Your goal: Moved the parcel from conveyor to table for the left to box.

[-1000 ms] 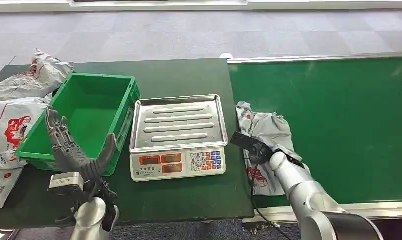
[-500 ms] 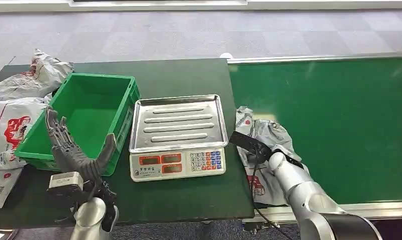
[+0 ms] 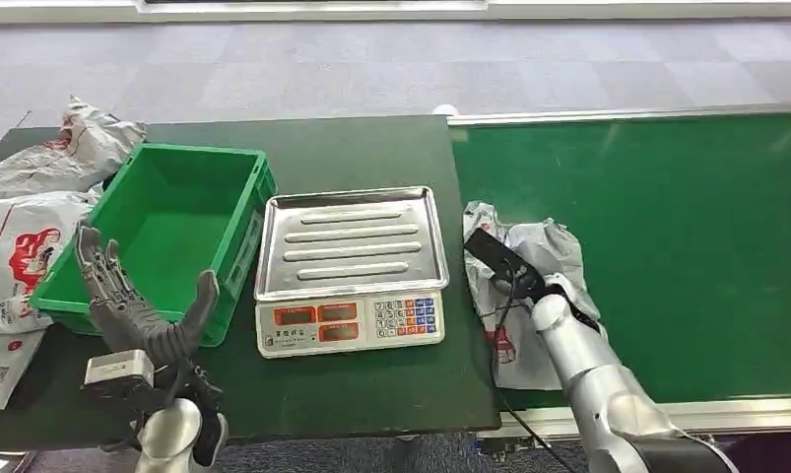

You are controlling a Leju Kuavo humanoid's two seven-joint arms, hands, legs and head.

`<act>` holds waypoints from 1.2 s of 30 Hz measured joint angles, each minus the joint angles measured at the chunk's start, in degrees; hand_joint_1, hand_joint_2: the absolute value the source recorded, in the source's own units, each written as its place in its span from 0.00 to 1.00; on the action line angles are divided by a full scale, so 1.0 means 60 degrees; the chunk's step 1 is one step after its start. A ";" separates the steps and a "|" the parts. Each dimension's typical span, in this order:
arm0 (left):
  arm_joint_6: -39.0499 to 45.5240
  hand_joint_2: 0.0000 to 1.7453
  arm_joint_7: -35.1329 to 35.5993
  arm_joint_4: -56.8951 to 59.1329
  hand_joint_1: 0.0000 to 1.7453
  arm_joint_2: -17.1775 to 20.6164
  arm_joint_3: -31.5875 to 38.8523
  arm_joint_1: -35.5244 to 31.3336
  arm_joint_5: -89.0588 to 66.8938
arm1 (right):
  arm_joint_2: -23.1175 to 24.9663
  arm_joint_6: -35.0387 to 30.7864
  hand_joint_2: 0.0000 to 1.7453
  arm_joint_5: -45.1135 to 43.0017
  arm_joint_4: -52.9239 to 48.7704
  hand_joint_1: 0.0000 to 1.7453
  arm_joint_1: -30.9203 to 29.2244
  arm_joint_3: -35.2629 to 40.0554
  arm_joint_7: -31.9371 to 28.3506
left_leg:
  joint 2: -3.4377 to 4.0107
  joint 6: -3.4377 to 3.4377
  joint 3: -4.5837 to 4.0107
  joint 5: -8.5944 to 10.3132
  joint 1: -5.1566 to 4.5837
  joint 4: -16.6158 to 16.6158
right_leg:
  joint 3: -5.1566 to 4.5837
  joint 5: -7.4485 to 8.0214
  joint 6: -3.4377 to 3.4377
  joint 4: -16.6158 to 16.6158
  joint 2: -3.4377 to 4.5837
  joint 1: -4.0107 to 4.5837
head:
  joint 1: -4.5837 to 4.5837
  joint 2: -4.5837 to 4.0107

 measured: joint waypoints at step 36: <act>-0.0018 1.00 -0.0084 -0.0051 0.00 -0.0255 0.0153 -0.0025 -0.0029 | 0.0627 -0.2856 1.00 -0.0376 -0.8586 1.00 0.2014 0.1797 0.0107 | -0.0003 0.0000 -0.0005 0.0001 0.0001 -0.0001 | -0.0003 -0.0003 -0.0003 0.0000 -0.0008 0.0001 | 0.0000 0.0000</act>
